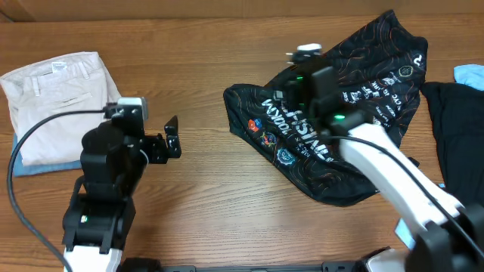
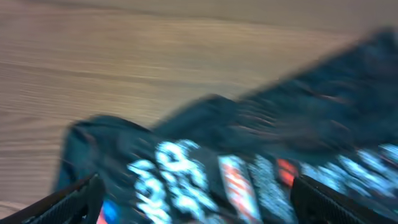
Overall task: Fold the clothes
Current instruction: 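Drag the black jersey to table center with the right gripper, then grasp the jersey's left edge with the left gripper and pull left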
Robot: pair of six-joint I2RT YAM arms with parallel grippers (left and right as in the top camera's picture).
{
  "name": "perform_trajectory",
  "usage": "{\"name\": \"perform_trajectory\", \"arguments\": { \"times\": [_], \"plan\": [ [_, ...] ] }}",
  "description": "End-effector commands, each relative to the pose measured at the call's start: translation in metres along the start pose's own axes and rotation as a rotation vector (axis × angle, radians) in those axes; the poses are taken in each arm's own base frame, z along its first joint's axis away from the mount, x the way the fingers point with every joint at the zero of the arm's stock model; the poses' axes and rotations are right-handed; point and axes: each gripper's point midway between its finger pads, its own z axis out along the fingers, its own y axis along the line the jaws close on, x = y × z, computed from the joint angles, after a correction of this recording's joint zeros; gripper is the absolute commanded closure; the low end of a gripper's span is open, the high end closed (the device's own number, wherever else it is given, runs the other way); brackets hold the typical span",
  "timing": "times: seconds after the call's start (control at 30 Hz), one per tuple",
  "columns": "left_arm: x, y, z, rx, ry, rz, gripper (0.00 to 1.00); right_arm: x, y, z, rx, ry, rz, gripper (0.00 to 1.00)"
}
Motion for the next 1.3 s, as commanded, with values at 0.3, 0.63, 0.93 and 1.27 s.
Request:
{"name": "perform_trajectory", "arguments": {
  "times": [0.3, 0.63, 0.93, 1.27],
  "plan": [
    [0.039, -0.067, 0.1, 0.337, 0.262, 0.008, 0.0, 0.019, -0.126, -0.112, 0.253, 0.064, 0.191, 0.0],
    [0.092, -0.1, 0.186, 0.362, 0.498, -0.029, 0.0, 0.036, -0.129, -0.121, 0.22, 0.13, 0.217, 0.0],
    [0.132, -0.116, 0.24, 0.403, 0.597, -0.046, 0.0, 0.037, -0.129, -0.122, 0.22, 0.134, 0.217, 0.0],
    [0.153, -0.126, 0.256, 0.412, 0.605, -0.04, 0.13, 0.037, -0.129, -0.122, 0.22, 0.134, 0.217, 0.0]
  ]
}}
